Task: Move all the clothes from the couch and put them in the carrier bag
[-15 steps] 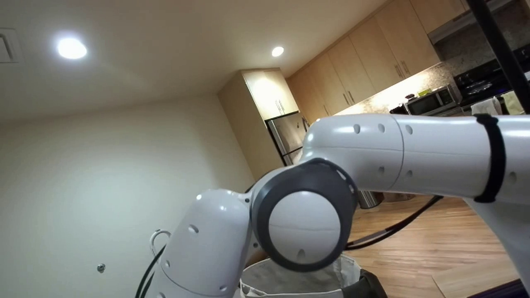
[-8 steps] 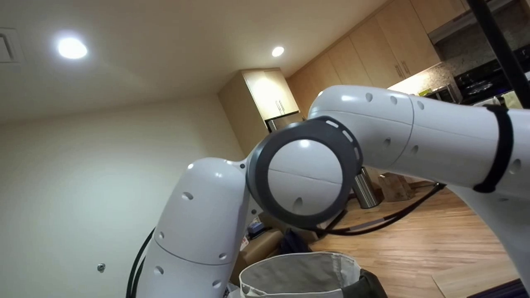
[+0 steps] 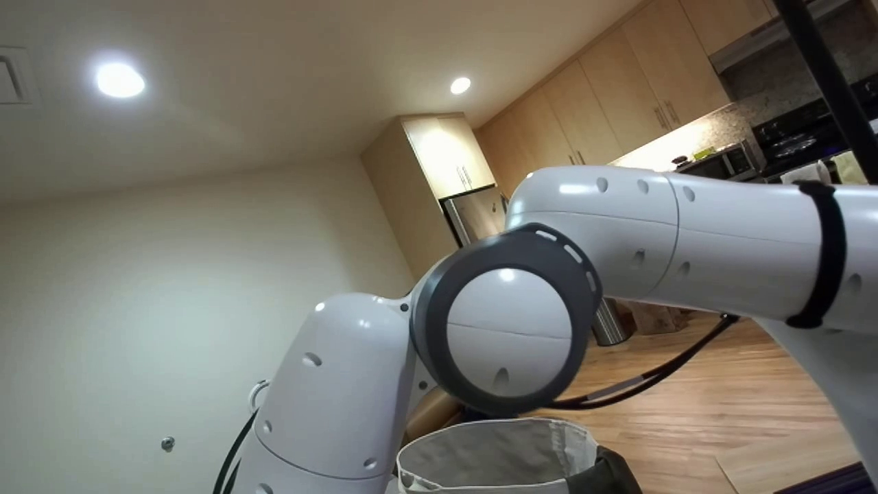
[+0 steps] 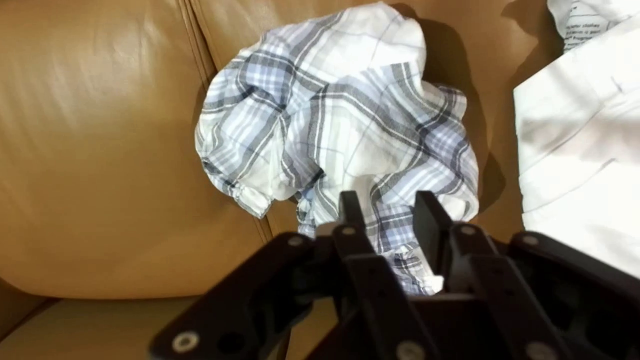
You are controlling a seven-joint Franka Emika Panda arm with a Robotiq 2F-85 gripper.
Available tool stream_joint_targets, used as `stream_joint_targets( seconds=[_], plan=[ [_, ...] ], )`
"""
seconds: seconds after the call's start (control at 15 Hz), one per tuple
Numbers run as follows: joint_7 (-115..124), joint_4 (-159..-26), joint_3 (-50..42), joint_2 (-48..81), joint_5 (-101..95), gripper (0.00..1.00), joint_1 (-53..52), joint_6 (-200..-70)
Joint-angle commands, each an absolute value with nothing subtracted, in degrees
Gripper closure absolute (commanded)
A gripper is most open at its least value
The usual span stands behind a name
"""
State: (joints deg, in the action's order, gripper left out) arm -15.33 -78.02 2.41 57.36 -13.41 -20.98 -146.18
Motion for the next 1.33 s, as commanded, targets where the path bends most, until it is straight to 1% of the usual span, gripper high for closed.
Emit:
stream_joint_targets(
  seconds=[0.0, 0.07, 0.27, 0.33, 0.4, 0.47, 0.6, 0.67, 0.8, 0.93, 1.07, 1.27],
  plan=[
    [-16.24, -72.77, 3.18, 61.66, -16.56, 0.35, -21.07, -145.79],
    [-16.94, -71.53, 3.16, 63.19, -17.40, 0.28, -21.16, -146.62],
    [-22.90, -68.07, 7.56, 68.26, -16.47, 0.09, -18.72, -145.59],
    [-22.67, -67.88, 7.00, 68.20, -16.81, 0.03, -19.15, -144.74],
    [-21.52, -68.77, 6.47, 66.83, -16.70, 0.01, -19.38, -142.99],
    [-19.60, -70.10, 5.85, 67.17, -16.98, 0.15, -20.14, -145.72],
    [-19.64, -69.36, 5.82, 67.57, -16.94, 0.02, -20.10, -145.03],
    [-19.66, -68.98, 5.81, 67.56, -16.93, 0.01, -20.08, -144.70],
    [-19.22, -67.84, 5.30, 68.07, -17.23, 0.00, -20.57, -144.47],
    [-21.88, -63.89, 6.08, 72.07, -17.23, 0.00, -20.02, -144.53],
    [-26.26, -58.63, 7.91, 78.36, -16.69, 0.00, -18.47, -145.59],
    [-31.89, -49.73, 7.42, 87.62, -16.65, 0.00, -18.66, -145.66]
  ],
)
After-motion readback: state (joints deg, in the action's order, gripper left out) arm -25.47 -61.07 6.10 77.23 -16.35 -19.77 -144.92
